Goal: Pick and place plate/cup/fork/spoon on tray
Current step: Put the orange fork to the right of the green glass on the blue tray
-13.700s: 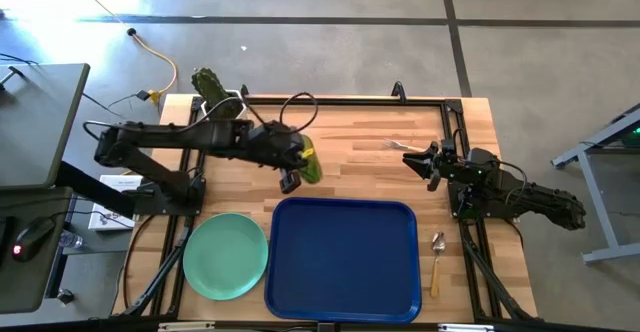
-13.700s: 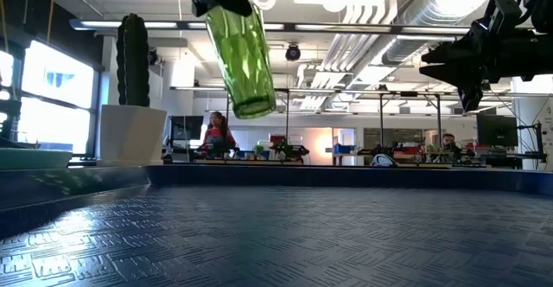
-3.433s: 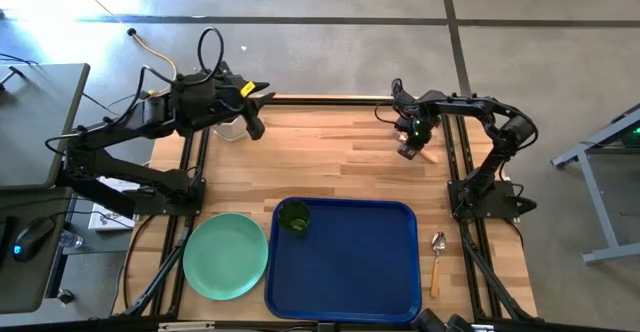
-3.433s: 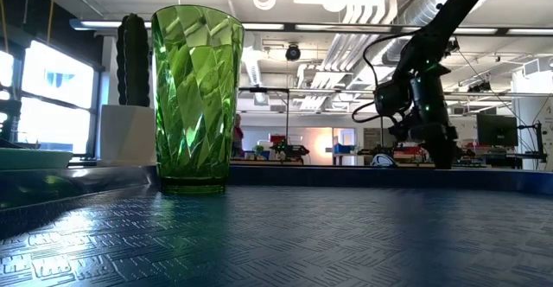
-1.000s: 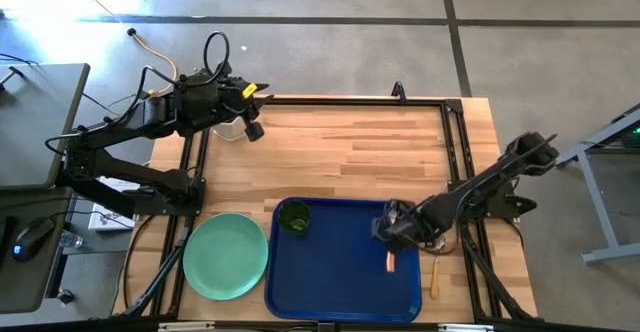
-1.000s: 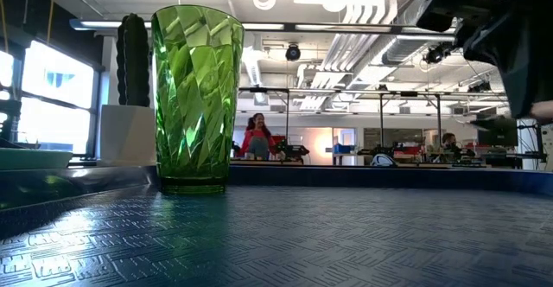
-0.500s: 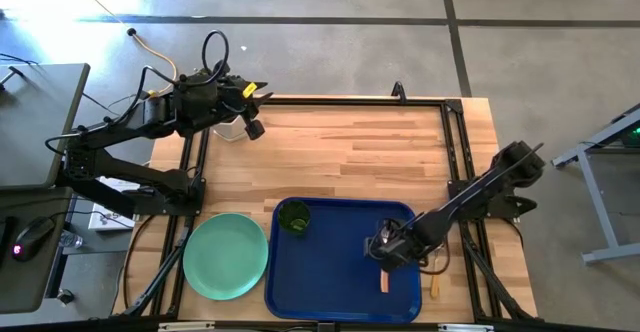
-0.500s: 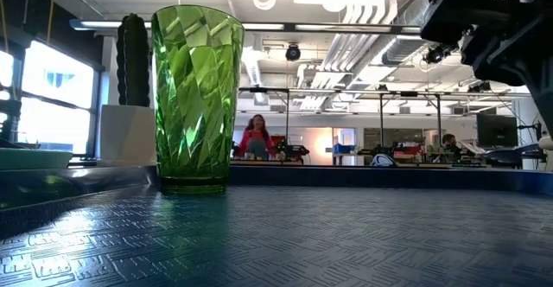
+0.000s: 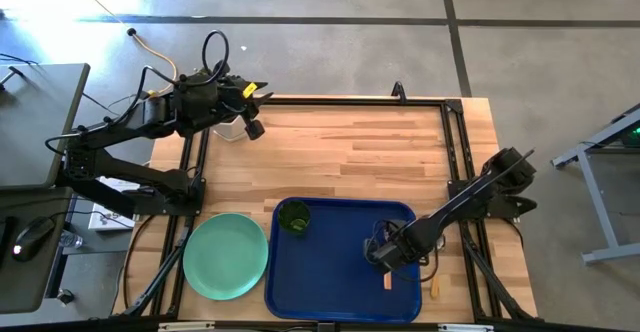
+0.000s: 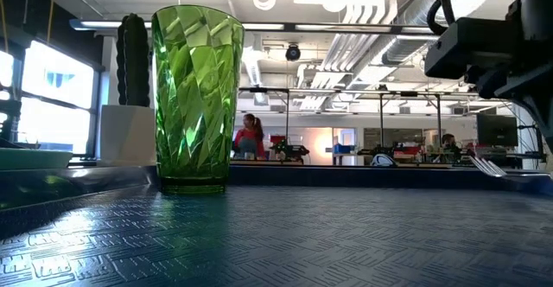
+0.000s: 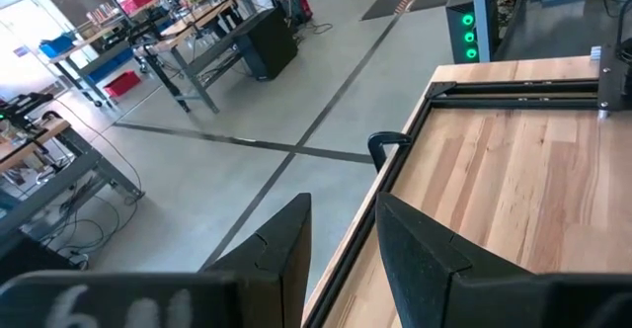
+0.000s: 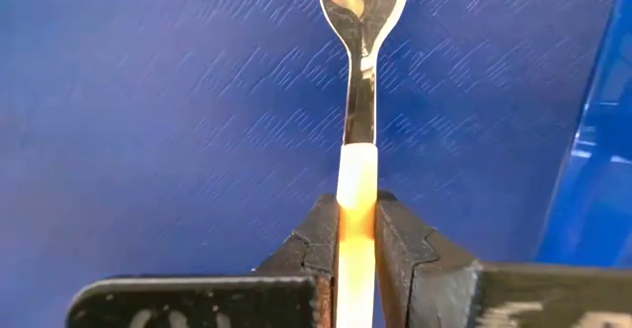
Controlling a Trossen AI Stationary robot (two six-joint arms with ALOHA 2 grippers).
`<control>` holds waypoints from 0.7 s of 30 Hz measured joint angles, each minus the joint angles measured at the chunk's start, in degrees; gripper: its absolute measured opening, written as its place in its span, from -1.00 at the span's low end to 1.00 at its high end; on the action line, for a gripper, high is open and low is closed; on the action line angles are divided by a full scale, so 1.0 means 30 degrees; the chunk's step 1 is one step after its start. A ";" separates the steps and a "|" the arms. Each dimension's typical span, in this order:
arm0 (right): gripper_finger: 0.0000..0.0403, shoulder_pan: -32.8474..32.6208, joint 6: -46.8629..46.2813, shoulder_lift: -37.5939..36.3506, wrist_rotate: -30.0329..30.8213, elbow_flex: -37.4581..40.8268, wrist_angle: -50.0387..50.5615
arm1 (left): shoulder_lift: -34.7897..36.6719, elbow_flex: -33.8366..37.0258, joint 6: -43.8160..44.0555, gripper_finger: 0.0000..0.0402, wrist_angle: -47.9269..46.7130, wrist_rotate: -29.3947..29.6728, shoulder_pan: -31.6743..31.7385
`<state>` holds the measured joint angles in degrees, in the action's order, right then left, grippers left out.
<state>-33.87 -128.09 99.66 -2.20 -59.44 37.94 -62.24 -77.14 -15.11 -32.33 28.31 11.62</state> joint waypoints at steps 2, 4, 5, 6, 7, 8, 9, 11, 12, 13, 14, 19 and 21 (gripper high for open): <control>-0.92 0.0000 0.0017 0.0132 -0.0021 0.0000 -0.0020 | 0.0000 0.0000 0.0000 -0.47 0.0003 0.0003 0.0000; -0.92 0.0000 0.0156 0.0274 -0.0028 0.0000 0.0069 | 0.0000 0.0000 0.0000 -0.47 0.0003 -0.0004 0.0000; -0.92 0.0000 0.0201 0.0354 -0.0043 0.0000 0.0069 | 0.0000 0.0000 0.0000 -0.47 0.0003 -0.0004 0.0000; -0.92 0.0000 0.0234 0.0466 -0.0084 0.0000 0.0062 | 0.0000 0.0000 -0.0003 -0.47 0.0003 -0.0004 0.0000; -0.92 0.0000 0.0291 0.0571 -0.0114 0.0000 0.0043 | 0.0000 0.0000 0.0000 -0.47 0.0005 -0.0004 0.0000; -0.92 0.0000 0.0297 0.0653 -0.0136 0.0000 0.0037 | 0.0000 0.0000 0.0000 -0.47 0.0003 -0.0004 0.0000; -0.92 0.0000 0.0306 0.0726 -0.0160 -0.0011 0.0021 | 0.0000 0.0000 -0.0007 -0.47 0.0003 -0.0004 0.0000; -0.92 0.0016 0.0332 0.0774 -0.0366 -0.0022 0.0010 | 0.0000 0.0000 -0.0007 -0.47 0.0003 -0.0004 0.0000; -0.92 0.0022 0.0350 0.0809 -0.0432 -0.0023 0.0002 | 0.0000 0.0000 -0.0007 -0.47 0.0003 -0.0004 0.0000; -0.92 0.0022 0.0350 0.0822 -0.0444 -0.0029 -0.0004 | 0.0000 0.0000 -0.0007 -0.47 0.0003 -0.0004 0.0000; -0.92 0.0022 0.0357 0.0822 -0.0451 -0.0029 -0.0004 | 0.0000 0.0000 -0.0013 -0.47 0.0003 -0.0006 0.0000; -0.78 0.0015 0.0719 0.0854 -0.0615 -0.0022 -0.0004 | 0.0000 0.0000 -0.0015 -0.47 0.0003 -0.0011 0.0000; -0.69 0.0022 0.0794 0.0880 -0.0786 -0.0015 0.0011 | 0.0000 0.0000 -0.0036 -0.47 0.0003 -0.0011 0.0000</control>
<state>-33.80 -125.71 102.30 -4.56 -59.48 37.98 -62.24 -77.14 -15.22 -32.32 28.27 11.62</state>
